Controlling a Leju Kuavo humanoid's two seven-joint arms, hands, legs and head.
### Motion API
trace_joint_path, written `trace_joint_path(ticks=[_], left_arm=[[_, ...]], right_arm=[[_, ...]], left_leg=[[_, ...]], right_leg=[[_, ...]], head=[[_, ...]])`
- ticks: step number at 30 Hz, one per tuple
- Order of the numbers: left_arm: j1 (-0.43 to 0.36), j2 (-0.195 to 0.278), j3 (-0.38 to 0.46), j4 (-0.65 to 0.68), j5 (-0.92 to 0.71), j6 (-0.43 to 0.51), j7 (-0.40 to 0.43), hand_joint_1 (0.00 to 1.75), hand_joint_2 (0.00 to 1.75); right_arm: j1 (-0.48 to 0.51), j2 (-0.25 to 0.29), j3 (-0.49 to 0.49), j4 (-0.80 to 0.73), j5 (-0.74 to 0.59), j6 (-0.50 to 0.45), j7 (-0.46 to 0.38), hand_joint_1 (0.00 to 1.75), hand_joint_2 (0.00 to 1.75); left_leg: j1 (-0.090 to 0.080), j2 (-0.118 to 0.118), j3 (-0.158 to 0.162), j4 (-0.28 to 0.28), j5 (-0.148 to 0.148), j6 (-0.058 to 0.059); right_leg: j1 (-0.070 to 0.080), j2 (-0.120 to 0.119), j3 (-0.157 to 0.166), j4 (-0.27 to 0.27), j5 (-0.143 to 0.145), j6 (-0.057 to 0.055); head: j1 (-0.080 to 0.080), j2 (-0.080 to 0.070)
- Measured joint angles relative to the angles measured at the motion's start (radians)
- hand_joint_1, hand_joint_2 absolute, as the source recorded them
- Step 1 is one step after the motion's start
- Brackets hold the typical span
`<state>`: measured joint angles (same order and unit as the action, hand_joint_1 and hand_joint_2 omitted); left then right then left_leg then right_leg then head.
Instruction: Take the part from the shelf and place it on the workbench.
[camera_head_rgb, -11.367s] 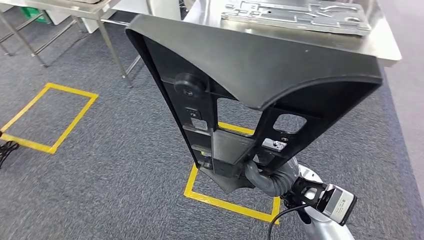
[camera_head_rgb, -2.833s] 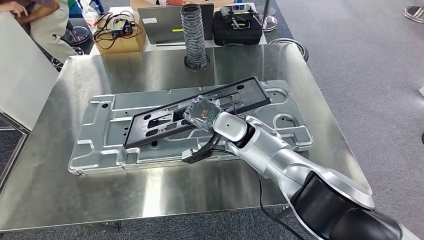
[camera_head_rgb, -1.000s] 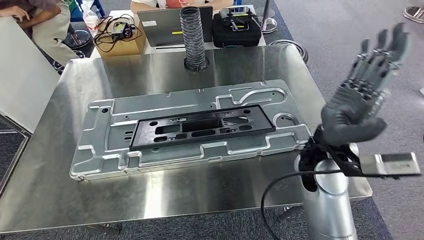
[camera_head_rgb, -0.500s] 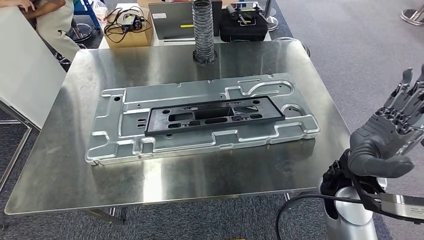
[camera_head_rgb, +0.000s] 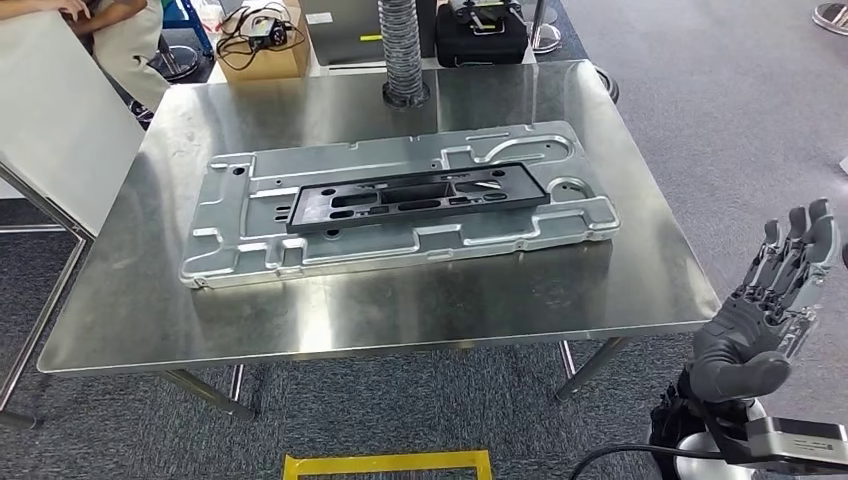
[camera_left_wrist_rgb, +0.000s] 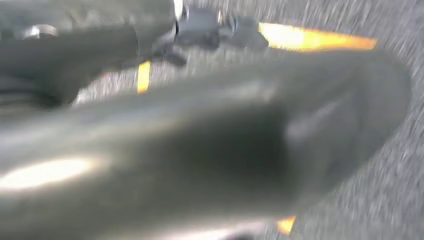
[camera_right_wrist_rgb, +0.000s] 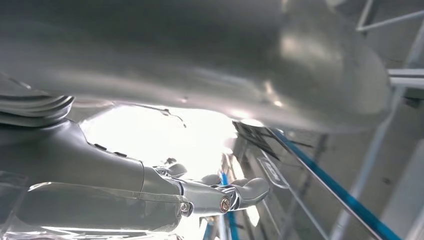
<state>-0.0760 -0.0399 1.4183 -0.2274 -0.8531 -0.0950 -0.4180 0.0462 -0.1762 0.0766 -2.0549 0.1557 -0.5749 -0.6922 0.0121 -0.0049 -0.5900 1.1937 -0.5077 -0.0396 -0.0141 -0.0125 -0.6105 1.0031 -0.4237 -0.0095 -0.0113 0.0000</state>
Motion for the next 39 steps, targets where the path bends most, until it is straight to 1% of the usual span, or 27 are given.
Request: trace_joint_path(ticks=[2, 3, 6, 7, 8, 10, 11, 12, 13, 14, 16, 18, 20, 22, 24, 26, 27, 28, 29, 30, 31, 33, 34, 36, 37, 38, 39], left_arm=[[-0.003, 0.000, 0.000, 0.000, -0.003, 0.001, 0.001, 0.00, 0.00], [-0.005, 0.001, 0.000, 0.000, -0.003, 0.002, 0.001, 0.00, 0.00], [-0.004, 0.001, 0.000, 0.000, -0.006, 0.002, 0.003, 0.00, 0.00], [-0.004, 0.001, 0.000, 0.000, -0.008, 0.002, 0.003, 0.00, 0.00], [-0.004, 0.001, 0.001, 0.000, -0.010, 0.001, 0.003, 0.00, 0.00], [-0.004, 0.001, 0.001, 0.000, -0.012, -0.001, 0.003, 0.00, 0.00], [-0.004, 0.001, 0.001, 0.000, -0.013, -0.001, 0.003, 0.00, 0.00], [-0.003, 0.001, 0.001, 0.000, -0.014, 0.000, 0.003, 0.00, 0.00], [-0.003, 0.001, 0.001, 0.000, -0.015, 0.001, 0.003, 0.00, 0.00], [-0.003, 0.001, 0.001, 0.000, -0.016, 0.001, 0.003, 0.00, 0.00], [-0.004, 0.001, 0.001, 0.000, -0.016, 0.002, 0.003, 0.00, 0.00], [-0.004, 0.000, 0.001, 0.000, -0.014, 0.002, 0.005, 0.00, 0.00], [-0.003, 0.000, 0.001, 0.000, -0.010, 0.002, 0.008, 0.00, 0.00], [-0.001, 0.000, 0.002, 0.000, -0.007, 0.004, 0.009, 0.00, 0.00], [0.002, -0.002, 0.002, 0.000, -0.004, 0.007, 0.009, 0.00, 0.00], [0.003, -0.006, 0.003, 0.000, -0.001, 0.012, 0.008, 0.00, 0.00], [0.003, -0.007, 0.004, 0.000, 0.000, 0.015, 0.007, 0.00, 0.00], [0.004, -0.007, 0.004, 0.000, 0.000, 0.016, 0.006, 0.00, 0.00], [0.004, -0.007, 0.005, 0.000, -0.001, 0.017, 0.005, 0.00, 0.00], [0.004, -0.007, 0.005, 0.000, -0.001, 0.018, 0.004, 0.00, 0.00], [0.004, -0.008, 0.005, 0.000, -0.002, 0.018, 0.002, 0.00, 0.00], [0.003, -0.008, 0.005, 0.000, -0.006, 0.016, -0.004, 0.00, 0.00], [0.002, -0.008, 0.005, 0.000, -0.009, 0.015, -0.008, 0.00, 0.00], [0.003, -0.008, 0.004, 0.000, -0.018, 0.012, -0.016, 0.00, 0.00], [0.004, -0.008, 0.004, 0.000, -0.024, 0.009, -0.018, 0.00, 0.00], [0.005, -0.008, 0.003, 0.000, -0.030, 0.006, -0.019, 0.00, 0.00], [0.005, -0.008, 0.001, 0.000, -0.037, 0.002, -0.020, 0.00, 0.00]], right_arm=[[0.019, 0.000, -0.015, 0.000, -0.013, 0.032, -0.001, 0.00, 0.00], [0.028, 0.001, -0.023, 0.000, -0.019, 0.050, -0.002, 0.00, 0.00], [0.046, 0.009, -0.046, 0.003, -0.027, 0.087, -0.003, 0.00, 0.00], [0.051, 0.012, -0.053, 0.006, -0.028, 0.091, -0.003, 0.00, 0.00], [0.057, 0.015, -0.059, 0.010, -0.028, 0.093, -0.003, 0.00, 0.00], [0.074, 0.020, -0.073, 0.019, -0.028, 0.099, -0.002, 0.00, 0.00], [0.084, 0.025, -0.081, 0.024, -0.026, 0.104, -0.002, 0.00, 0.00], [0.092, 0.030, -0.088, 0.030, -0.023, 0.108, -0.002, 0.00, 0.00], [0.099, 0.036, -0.096, 0.037, -0.021, 0.114, -0.002, 0.00, 0.00], [0.106, 0.043, -0.105, 0.044, -0.021, 0.118, -0.002, 0.00, 0.00], [0.117, 0.054, -0.117, 0.061, -0.028, 0.114, -0.002, 0.00, 0.00], [0.124, 0.060, -0.128, 0.082, -0.029, 0.114, -0.002, 0.00, 0.00], [0.132, 0.072, -0.150, 0.123, 0.002, 0.127, -0.003, 0.00, 0.00], [0.136, 0.098, -0.183, 0.207, 0.063, 0.128, 0.000, 0.00, 0.00], [0.134, 0.128, -0.231, 0.341, 0.156, 0.122, 0.012, 0.00, 0.00], [0.119, 0.153, -0.297, 0.520, 0.257, 0.113, 0.024, 0.00, 0.00], [0.104, 0.161, -0.334, 0.630, 0.303, 0.104, 0.023, 0.00, 0.00], [0.087, 0.166, -0.372, 0.747, 0.344, 0.090, 0.020, 0.00, 0.00], [0.072, 0.169, -0.410, 0.863, 0.379, 0.073, 0.015, 0.00, 0.00], [0.058, 0.171, -0.443, 0.966, 0.406, 0.054, 0.011, 0.00, 0.00], [0.046, 0.172, -0.474, 1.067, 0.428, 0.036, 0.011, 0.00, 0.00], [0.020, 0.173, -0.517, 1.253, 0.472, 0.010, 0.046, 0.00, 0.00], [0.009, 0.173, -0.529, 1.342, 0.504, 0.011, 0.090, 0.00, 0.00], [-0.004, 0.173, -0.534, 1.485, 0.584, 0.076, 0.251, 0.00, 0.00], [-0.009, 0.174, -0.528, 1.545, 0.628, 0.146, 0.362, 0.00, 0.00], [-0.012, 0.175, -0.519, 1.597, 0.665, 0.230, 0.476, 0.00, 0.00], [-0.015, 0.176, -0.509, 1.639, 0.690, 0.319, 0.576, 0.00, 0.00]], left_leg=[[-0.004, -0.001, 0.106, -0.149, -0.008, 0.010], [-0.007, -0.001, 0.134, -0.197, -0.020, 0.017], [-0.012, 0.001, 0.130, -0.224, -0.010, 0.042], [-0.011, 0.003, 0.121, -0.226, 0.002, 0.051], [-0.009, 0.006, 0.109, -0.230, 0.016, 0.060], [-0.012, 0.009, 0.080, -0.230, 0.041, 0.070], [-0.014, 0.009, 0.064, -0.229, 0.054, 0.072], [-0.016, 0.009, 0.049, -0.226, 0.065, 0.072], [-0.018, 0.009, 0.032, -0.223, 0.076, 0.071], [-0.019, 0.009, 0.015, -0.219, 0.086, 0.070], [-0.022, 0.009, -0.014, -0.207, 0.103, 0.065], [-0.023, 0.008, -0.028, -0.197, 0.117, 0.056], [-0.021, 0.009, -0.033, -0.198, 0.133, 0.045], [-0.016, 0.007, -0.042, -0.189, 0.123, 0.033], [-0.011, 0.006, -0.065, -0.121, 0.039, 0.022], [-0.006, 0.006, -0.093, 0.007, -0.058, 0.013], [-0.004, 0.006, -0.097, 0.063, -0.074, 0.009], [-0.003, 0.006, -0.089, 0.094, -0.062, 0.006], [-0.001, 0.006, -0.066, 0.092, -0.032, 0.004], [0.000, 0.006, -0.026, 0.055, -0.001, 0.003], [0.001, 0.004, 0.030, -0.013, 0.009, 0.003], [0.000, 0.000, 0.134, -0.161, -0.019, 0.011], [-0.002, -0.001, 0.160, -0.206, -0.038, 0.019], [-0.004, 0.002, 0.158, -0.225, -0.035, 0.038], [-0.004, 0.004, 0.149, -0.227, -0.024, 0.048], [-0.003, 0.007, 0.137, -0.229, -0.010, 0.057], [-0.003, 0.010, 0.122, -0.231, 0.004, 0.064]], right_leg=[[0.001, 0.000, -0.014, 0.004, 0.016, 0.011], [0.001, -0.001, -0.016, 0.003, 0.024, 0.017], [-0.001, 0.000, -0.020, -0.002, 0.042, 0.037], [-0.003, 0.001, -0.027, 0.009, 0.024, 0.042], [-0.004, 0.003, -0.039, 0.041, -0.015, 0.047], [-0.007, 0.006, -0.072, 0.159, -0.125, 0.053], [-0.007, 0.006, -0.085, 0.226, -0.161, 0.056], [-0.007, 0.006, -0.088, 0.275, -0.171, 0.057], [-0.007, 0.007, -0.077, 0.294, -0.157, 0.057], [-0.006, 0.007, -0.047, 0.274, -0.129, 0.054], [-0.002, 0.007, 0.062, 0.141, -0.094, 0.044], [0.005, 0.007, 0.156, 0.002, -0.111, 0.030], [0.010, 0.007, 0.175, -0.042, -0.118, 0.019], [0.008, 0.003, 0.159, -0.045, -0.095, 0.006], [0.005, -0.002, 0.133, -0.049, -0.068, -0.004], [0.004, -0.004, 0.097, -0.047, -0.042, -0.005], [0.004, -0.005, 0.079, -0.044, -0.029, -0.004], [0.003, -0.006, 0.060, -0.039, -0.018, -0.001], [0.002, -0.008, 0.042, -0.033, -0.009, 0.003], [0.000, -0.010, 0.024, -0.025, -0.001, 0.007], [-0.001, -0.011, 0.009, -0.016, 0.005, 0.012], [-0.001, -0.011, -0.008, -0.002, 0.018, 0.023], [0.000, -0.011, -0.010, 0.000, 0.026, 0.029], [0.000, -0.011, -0.012, -0.005, 0.042, 0.042], [-0.002, -0.008, -0.017, -0.001, 0.035, 0.048], [-0.004, -0.005, -0.028, 0.018, 0.005, 0.052], [-0.006, -0.002, -0.043, 0.058, -0.043, 0.055]], head=[[0.001, 0.000], [0.000, 0.000], [-0.003, 0.000], [-0.002, 0.000], [-0.001, 0.000], [0.001, 0.000], [0.001, 0.000], [0.001, 0.000], [0.001, 0.000], [0.001, 0.000], [0.001, 0.000], [0.000, 0.000], [0.002, 0.000], [0.003, 0.000], [0.000, 0.000], [-0.003, 0.000], [-0.003, 0.000], [-0.003, 0.000], [-0.003, 0.000], [-0.003, 0.000], [-0.003, 0.000], [-0.002, 0.000], [-0.002, 0.000], [-0.002, 0.000], [-0.002, 0.000], [-0.001, 0.000], [0.000, 0.000]])
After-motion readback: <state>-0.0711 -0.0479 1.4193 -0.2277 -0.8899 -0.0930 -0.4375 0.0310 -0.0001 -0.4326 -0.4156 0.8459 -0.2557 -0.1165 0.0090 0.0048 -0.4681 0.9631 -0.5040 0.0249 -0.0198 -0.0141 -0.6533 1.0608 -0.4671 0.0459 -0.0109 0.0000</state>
